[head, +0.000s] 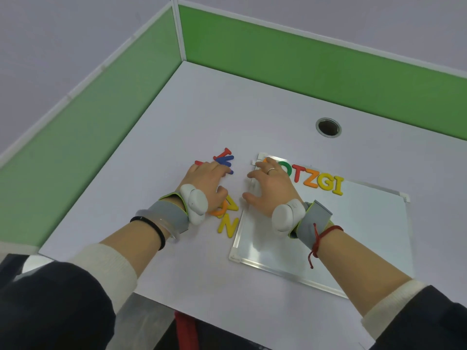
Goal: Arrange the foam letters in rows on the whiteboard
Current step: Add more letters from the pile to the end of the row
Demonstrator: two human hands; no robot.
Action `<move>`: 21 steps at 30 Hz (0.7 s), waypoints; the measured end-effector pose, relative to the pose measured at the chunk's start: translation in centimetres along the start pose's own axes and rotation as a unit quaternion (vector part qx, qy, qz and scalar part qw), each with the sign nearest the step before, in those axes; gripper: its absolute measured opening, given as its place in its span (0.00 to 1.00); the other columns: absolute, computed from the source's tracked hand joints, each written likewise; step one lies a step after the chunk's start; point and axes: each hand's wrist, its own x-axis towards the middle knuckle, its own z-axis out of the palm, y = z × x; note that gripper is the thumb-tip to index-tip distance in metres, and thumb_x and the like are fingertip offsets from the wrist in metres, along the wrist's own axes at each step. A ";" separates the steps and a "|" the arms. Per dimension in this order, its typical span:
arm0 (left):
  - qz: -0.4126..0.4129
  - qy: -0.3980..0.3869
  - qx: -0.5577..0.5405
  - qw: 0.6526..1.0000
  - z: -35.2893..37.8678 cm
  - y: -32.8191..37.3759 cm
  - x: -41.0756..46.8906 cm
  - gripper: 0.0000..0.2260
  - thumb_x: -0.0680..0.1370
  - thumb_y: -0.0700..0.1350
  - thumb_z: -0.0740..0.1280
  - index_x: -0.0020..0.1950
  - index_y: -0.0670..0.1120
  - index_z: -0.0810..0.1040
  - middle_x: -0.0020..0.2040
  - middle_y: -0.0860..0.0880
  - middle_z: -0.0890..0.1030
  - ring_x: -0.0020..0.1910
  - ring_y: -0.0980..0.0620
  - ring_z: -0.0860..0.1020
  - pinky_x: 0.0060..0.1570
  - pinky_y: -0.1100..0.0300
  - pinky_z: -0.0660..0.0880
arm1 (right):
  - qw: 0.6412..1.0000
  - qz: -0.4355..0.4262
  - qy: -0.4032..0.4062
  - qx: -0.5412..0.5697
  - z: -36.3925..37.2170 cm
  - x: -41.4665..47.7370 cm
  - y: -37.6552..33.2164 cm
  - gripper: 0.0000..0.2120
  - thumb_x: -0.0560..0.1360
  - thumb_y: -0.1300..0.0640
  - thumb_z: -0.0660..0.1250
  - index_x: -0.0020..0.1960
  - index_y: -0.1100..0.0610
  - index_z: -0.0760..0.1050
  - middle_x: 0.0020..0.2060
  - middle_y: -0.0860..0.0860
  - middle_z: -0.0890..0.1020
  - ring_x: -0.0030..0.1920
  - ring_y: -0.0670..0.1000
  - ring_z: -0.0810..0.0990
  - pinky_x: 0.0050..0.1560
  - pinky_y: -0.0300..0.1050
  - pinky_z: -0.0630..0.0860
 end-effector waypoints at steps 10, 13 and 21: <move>-0.006 -0.028 0.011 1.000 0.4 -0.9 -3.0 0.24 0.70 0.60 0.65 0.60 0.48 0.71 0.57 0.50 0.75 0.59 0.49 0.72 0.63 0.55 0.64 | 0.999 0.010 -0.032 -0.025 1.4 -1.0 -2.0 0.24 0.72 0.45 0.67 0.64 0.53 0.71 0.73 0.53 0.63 0.76 0.55 0.50 0.75 0.51 0.50; -0.009 -0.032 0.040 0.999 1.1 -1.0 -3.2 0.20 0.72 0.58 0.64 0.59 0.48 0.71 0.58 0.49 0.76 0.59 0.48 0.72 0.62 0.54 0.64 | 0.999 -0.002 -0.030 -0.038 1.9 -1.1 -2.6 0.16 0.74 0.50 0.66 0.60 0.52 0.75 0.73 0.53 0.64 0.76 0.55 0.51 0.75 0.52 0.50; -0.030 -0.022 0.054 0.998 1.2 -1.9 -3.6 0.16 0.73 0.46 0.63 0.61 0.47 0.70 0.60 0.47 0.74 0.60 0.46 0.71 0.62 0.54 0.64 | 0.998 0.005 -0.012 -0.063 2.7 -0.7 -2.9 0.13 0.77 0.59 0.60 0.60 0.54 0.76 0.71 0.54 0.66 0.74 0.57 0.56 0.75 0.52 0.50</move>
